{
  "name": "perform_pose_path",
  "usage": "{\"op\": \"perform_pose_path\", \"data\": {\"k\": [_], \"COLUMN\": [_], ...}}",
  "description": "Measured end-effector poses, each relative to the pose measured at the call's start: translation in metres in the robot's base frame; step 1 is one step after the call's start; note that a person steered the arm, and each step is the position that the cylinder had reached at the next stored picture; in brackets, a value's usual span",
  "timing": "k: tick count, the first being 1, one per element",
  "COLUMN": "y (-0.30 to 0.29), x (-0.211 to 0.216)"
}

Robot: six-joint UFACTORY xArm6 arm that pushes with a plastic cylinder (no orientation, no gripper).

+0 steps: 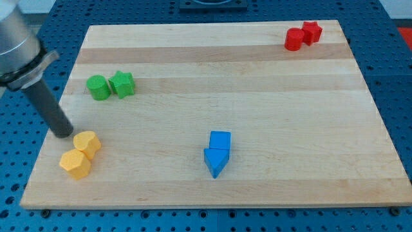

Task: Move the yellow heart diagonally to the yellow hexagon

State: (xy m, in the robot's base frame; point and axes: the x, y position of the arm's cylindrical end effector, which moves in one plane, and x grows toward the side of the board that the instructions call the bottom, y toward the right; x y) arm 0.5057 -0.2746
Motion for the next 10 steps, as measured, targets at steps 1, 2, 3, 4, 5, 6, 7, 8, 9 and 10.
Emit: {"op": "perform_pose_path", "data": {"k": [1, 2, 3, 4, 5, 6, 7, 8, 9, 10], "y": [-0.006, -0.005, 0.0, 0.028, 0.066, 0.1, 0.106, 0.098, 0.07, 0.065], "x": [0.037, 0.073, 0.08, 0.072, 0.058, 0.039, 0.048, 0.078, 0.071, 0.046]}}
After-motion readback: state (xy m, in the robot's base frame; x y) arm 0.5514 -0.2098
